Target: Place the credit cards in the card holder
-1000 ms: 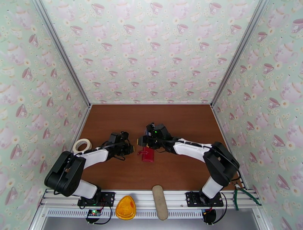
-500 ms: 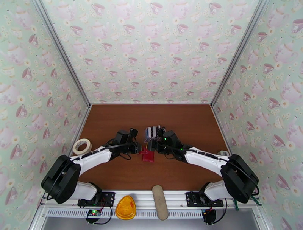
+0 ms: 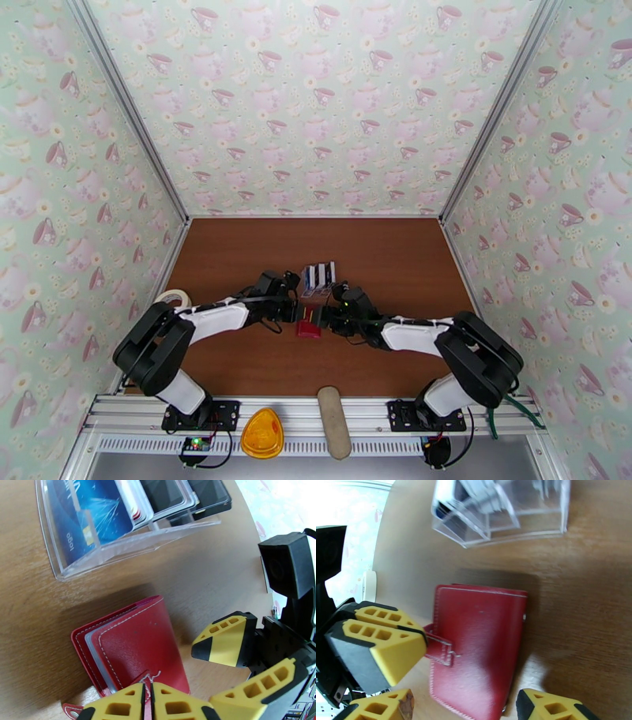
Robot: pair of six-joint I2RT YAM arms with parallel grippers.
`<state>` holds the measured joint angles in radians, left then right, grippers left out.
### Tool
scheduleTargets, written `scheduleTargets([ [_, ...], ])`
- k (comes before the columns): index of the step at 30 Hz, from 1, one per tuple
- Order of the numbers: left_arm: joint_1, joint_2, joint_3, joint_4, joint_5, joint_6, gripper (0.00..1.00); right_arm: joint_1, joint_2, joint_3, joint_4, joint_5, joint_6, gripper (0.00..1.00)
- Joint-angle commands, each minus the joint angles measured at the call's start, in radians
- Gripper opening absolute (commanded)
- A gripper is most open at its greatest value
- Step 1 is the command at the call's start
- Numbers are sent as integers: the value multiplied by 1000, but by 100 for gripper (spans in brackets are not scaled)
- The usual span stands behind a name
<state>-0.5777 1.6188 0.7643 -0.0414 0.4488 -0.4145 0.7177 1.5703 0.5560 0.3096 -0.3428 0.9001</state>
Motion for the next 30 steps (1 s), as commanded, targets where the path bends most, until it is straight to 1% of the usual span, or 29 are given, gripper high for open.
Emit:
scheduleTargets([
  [1, -3, 29, 20, -24, -1, 25, 14, -6, 38, -15, 82, -25, 26, 72],
  [8, 1, 56, 16, -82, -69, 39, 13, -10, 106, -5, 119, -51, 31, 72],
  [15, 4, 89, 17, -114, -94, 46, 13, -9, 154, 10, 155, -78, 43, 71],
  [25, 19, 91, -24, -130, -132, 44, 12, -9, 202, -5, 326, -169, 94, 57],
  [30, 27, 102, -33, -130, -134, 40, 12, -9, 222, -18, 409, -193, 130, 51],
])
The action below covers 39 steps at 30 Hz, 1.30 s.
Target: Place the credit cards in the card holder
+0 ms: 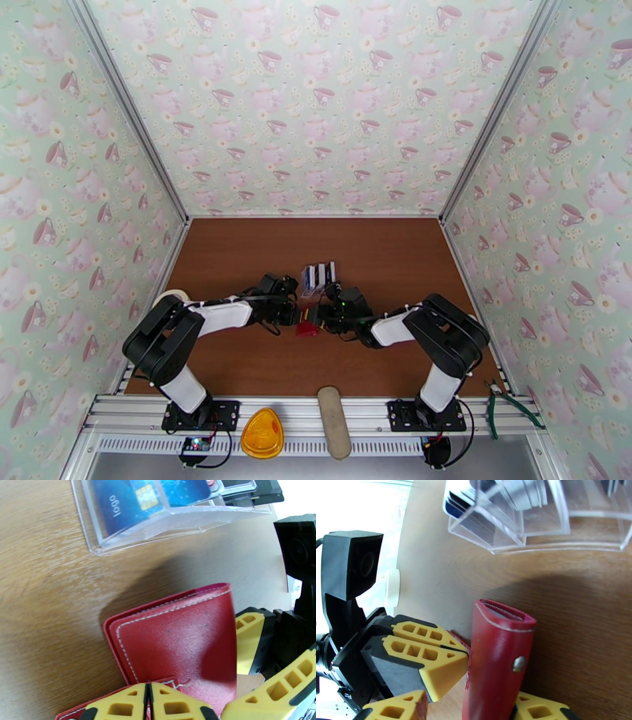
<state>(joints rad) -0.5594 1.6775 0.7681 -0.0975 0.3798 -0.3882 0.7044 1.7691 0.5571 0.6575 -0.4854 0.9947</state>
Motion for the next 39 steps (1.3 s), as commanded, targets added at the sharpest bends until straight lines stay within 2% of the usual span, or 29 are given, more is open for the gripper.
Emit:
scheduleTargets([
  [1, 10, 46, -39, -74, -65, 12, 12, 6, 25, -20, 69, -51, 39, 49],
  [10, 26, 61, -45, -66, -53, 5, 11, 5, 13, -19, 82, -50, 47, 34],
  [13, 28, 57, -47, -62, -49, 5, 11, 4, 8, -10, 80, -49, 49, 24],
  [18, 32, 31, -60, -29, -16, -2, 11, 9, -4, 11, 60, -50, 48, 15],
  [22, 44, -11, -82, 5, 4, -12, 15, 9, -43, 36, -14, -45, 21, 4],
  [25, 60, -68, -119, 71, 42, -34, 21, 9, -108, 64, -143, -20, -25, 0],
  [28, 67, -141, -157, 115, 51, -44, 27, 14, -190, 118, -371, 43, -107, 0],
  [33, 78, -264, -216, 168, 36, -59, 39, 52, -318, 261, -837, 273, -266, 0],
  [39, 94, -352, -255, 186, 19, -69, 46, 129, -395, 413, -1184, 540, -348, 0],
])
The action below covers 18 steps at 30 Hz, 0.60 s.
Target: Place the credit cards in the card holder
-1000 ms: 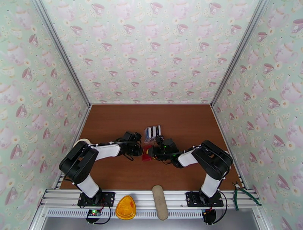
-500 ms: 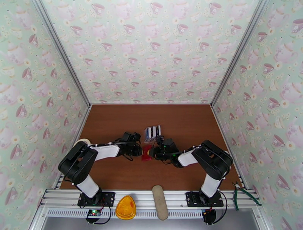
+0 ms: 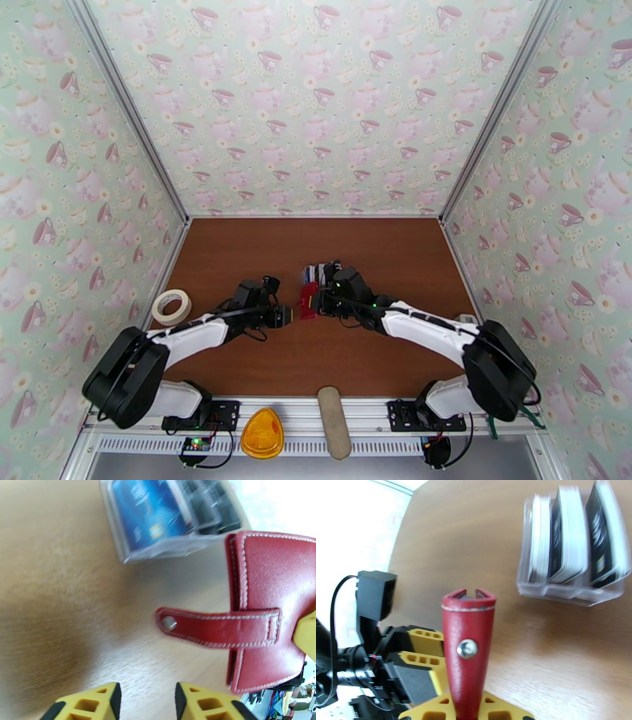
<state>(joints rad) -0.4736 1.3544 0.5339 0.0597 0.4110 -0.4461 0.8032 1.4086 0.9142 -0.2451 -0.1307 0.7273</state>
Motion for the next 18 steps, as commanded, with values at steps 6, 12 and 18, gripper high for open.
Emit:
scheduleTargets([
  [6, 20, -46, -29, 26, -16, -19, 49, 120, -27, 199, -569, 491, -93, 0],
  [12, 30, -51, -34, 26, -19, -22, 50, 188, 67, 289, -707, 649, -67, 0],
  [18, 45, -35, -34, 9, -44, -24, 51, 294, 306, 445, -931, 905, 20, 0],
])
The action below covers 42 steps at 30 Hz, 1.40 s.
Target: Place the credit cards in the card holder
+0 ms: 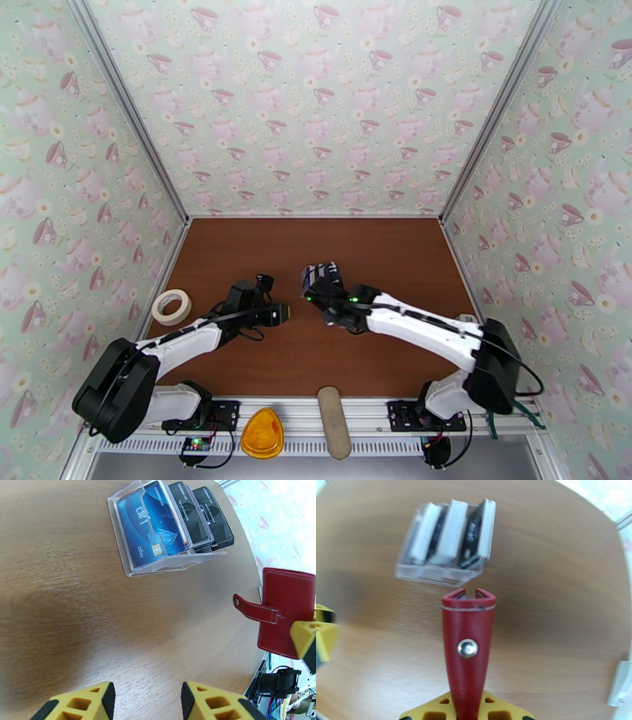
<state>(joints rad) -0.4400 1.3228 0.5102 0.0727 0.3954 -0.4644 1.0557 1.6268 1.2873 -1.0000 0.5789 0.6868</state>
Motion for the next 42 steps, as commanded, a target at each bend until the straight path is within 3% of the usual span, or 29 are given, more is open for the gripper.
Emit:
scheduleTargets([
  [1, 17, -2, -14, -2, -29, -8, 50, 52, 132, 103, -212, 221, 75, 0],
  [16, 81, -6, -41, -16, -64, -33, 51, 137, 473, 293, -330, 287, 203, 0],
  [26, 95, 6, -45, -11, -66, -36, 51, 158, 568, 357, -315, 248, 223, 0],
  [30, 95, 23, -41, -7, -60, -35, 51, 159, 595, 371, -282, 209, 207, 14],
  [42, 93, 57, -34, 8, -43, -35, 51, 159, 581, 331, -159, 129, 150, 36],
])
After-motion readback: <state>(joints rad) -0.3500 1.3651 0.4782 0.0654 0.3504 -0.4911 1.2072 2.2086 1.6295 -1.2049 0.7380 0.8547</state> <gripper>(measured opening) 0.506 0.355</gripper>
